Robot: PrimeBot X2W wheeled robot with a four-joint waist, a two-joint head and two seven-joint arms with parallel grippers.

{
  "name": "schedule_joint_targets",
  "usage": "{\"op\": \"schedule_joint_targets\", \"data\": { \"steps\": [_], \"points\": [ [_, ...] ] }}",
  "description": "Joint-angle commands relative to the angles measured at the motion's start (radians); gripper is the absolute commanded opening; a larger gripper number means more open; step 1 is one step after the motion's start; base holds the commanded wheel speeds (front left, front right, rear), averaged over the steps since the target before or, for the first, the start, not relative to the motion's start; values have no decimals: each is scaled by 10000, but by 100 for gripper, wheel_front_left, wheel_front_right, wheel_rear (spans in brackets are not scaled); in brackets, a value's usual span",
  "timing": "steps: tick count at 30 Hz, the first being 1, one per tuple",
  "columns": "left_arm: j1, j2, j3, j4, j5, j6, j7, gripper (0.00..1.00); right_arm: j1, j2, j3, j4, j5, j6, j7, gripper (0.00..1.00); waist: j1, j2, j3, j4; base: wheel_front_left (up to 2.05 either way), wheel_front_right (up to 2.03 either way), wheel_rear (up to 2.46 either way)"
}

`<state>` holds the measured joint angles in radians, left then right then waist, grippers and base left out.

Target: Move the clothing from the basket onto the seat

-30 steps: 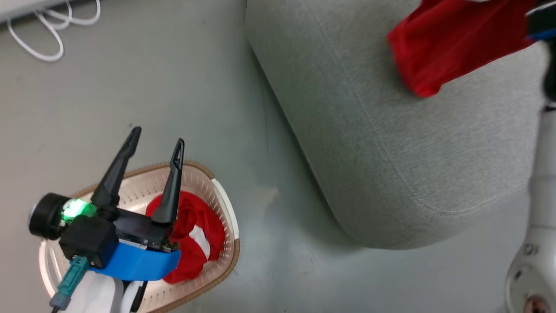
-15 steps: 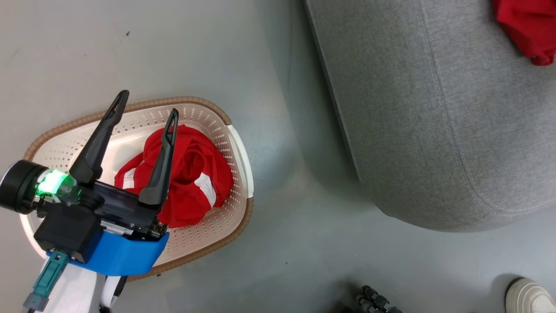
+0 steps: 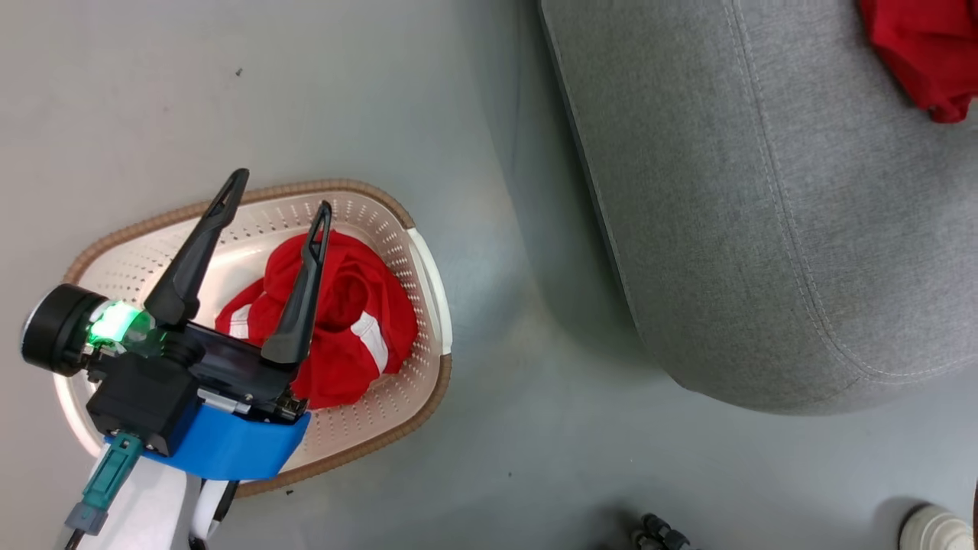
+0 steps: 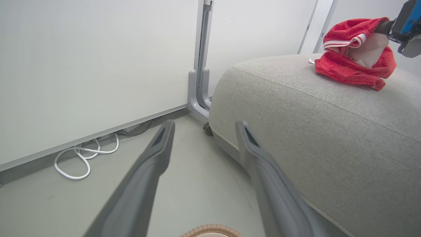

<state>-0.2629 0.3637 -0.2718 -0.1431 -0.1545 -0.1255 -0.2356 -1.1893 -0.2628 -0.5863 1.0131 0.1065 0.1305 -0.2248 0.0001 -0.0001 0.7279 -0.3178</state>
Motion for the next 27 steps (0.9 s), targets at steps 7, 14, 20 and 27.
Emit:
{"op": "schedule_joint_targets", "data": {
  "steps": [7,14,20,27],
  "points": [
    [-205,-407,-272,817,-230,-15,-233,100,763,34,417,553,160,3,-203,100,-1,1,-1269,322,0,0,0],
    [26,-1029,-527,1774,-505,-26,-297,100,1943,-272,791,1019,41,3,-264,100,-1,1,-2701,760,0,0,0],
    [312,-1635,-376,2160,-757,-43,-306,100,2979,-329,1197,995,-331,5,-339,100,-1,1,-3887,1120,0,0,0],
    [897,-2124,-25,2500,-871,-60,-308,100,4147,-16,1953,371,-622,5,-392,100,-1,1,-4992,1387,0,0,0]
  ]
}}
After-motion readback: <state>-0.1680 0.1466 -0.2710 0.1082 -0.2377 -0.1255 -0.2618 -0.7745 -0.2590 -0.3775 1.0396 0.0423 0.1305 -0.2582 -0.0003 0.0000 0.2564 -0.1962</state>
